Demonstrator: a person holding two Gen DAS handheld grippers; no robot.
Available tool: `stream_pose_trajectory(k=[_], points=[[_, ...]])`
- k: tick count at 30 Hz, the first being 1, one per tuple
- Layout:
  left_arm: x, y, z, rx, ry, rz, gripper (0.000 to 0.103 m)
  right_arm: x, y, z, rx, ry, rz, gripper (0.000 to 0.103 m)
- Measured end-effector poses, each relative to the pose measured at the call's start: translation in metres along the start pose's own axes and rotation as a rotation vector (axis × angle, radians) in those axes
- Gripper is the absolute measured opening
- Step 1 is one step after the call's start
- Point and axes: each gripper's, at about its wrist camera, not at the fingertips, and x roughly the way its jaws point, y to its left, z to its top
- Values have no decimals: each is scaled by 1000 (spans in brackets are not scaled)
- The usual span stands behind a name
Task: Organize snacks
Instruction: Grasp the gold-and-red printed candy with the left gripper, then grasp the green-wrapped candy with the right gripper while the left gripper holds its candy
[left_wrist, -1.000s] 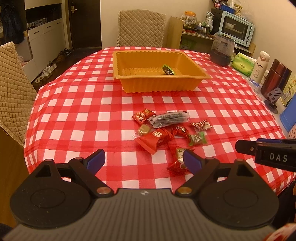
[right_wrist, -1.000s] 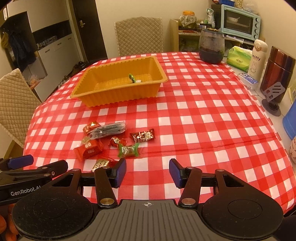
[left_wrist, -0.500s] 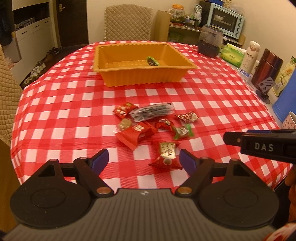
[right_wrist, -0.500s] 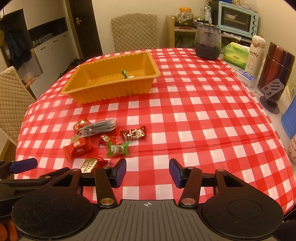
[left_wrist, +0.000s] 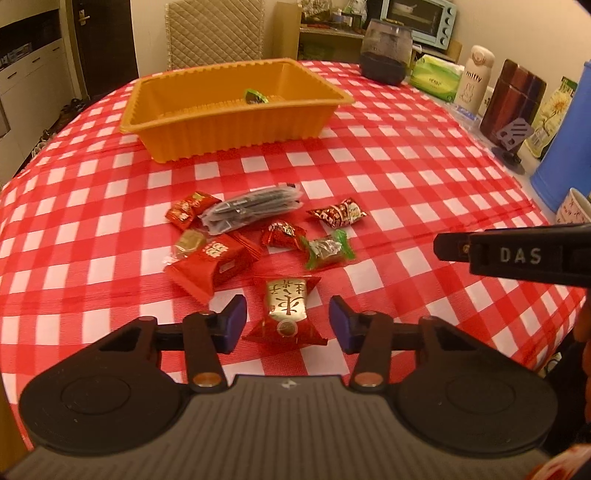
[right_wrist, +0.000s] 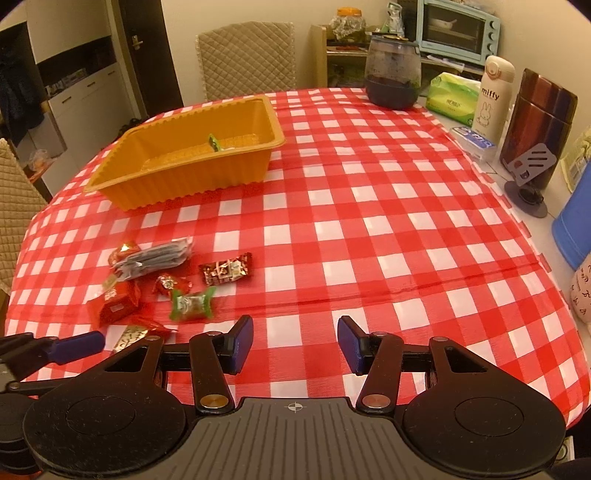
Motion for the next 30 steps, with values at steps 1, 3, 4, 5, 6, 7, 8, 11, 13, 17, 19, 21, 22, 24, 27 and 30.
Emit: stream_pose_trajectory(k=[1, 3, 4, 5, 6, 7, 8, 11, 13, 17, 19, 21, 22, 24, 27, 30], points=[[3, 0, 0, 0, 1, 2, 43, 1, -1, 0, 1, 2, -1, 52], [8, 0, 0, 5, 5, 5, 33, 4, -1, 0, 3, 6, 1, 52], [10, 0, 0, 8, 7, 8, 27, 5, -1, 0, 3, 7, 2, 52], [11, 0, 0, 9, 9, 12, 24, 7, -1, 0, 3, 9, 4, 52], [11, 1, 0, 7, 7, 11, 23, 8, -1, 0, 2, 11, 6, 52], [10, 1, 0, 6, 6, 12, 23, 10, 0, 0, 2, 14, 8, 52], [9, 1, 0, 5, 5, 13, 22, 11, 0, 0, 1, 16, 12, 52], [6, 4, 0, -1, 2, 18, 22, 14, 5, 0, -6, 20, 28, 52], [2, 8, 1, -7, -2, 21, 22, 16, 9, 0, -12, 21, 42, 51], [-10, 16, 4, -21, -22, 29, 22, 18, 18, 1, -27, 21, 71, 52], [-18, 22, 6, -26, -35, 39, 22, 20, 23, 2, -35, 21, 85, 52], [-24, 30, 8, -41, -46, 52, 22, 23, 28, 3, -44, 19, 101, 52], [-26, 34, 10, -49, -51, 59, 22, 24, 31, 3, -49, 17, 108, 52], [-29, 41, 12, -64, -60, 69, 22, 29, 37, 3, -63, 17, 115, 52], [-31, 50, 16, -79, -68, 78, 22, 38, 46, 3, -74, 24, 130, 52], [-30, 56, 18, -91, -71, 82, 22, 47, 54, 2, -99, 22, 136, 52]])
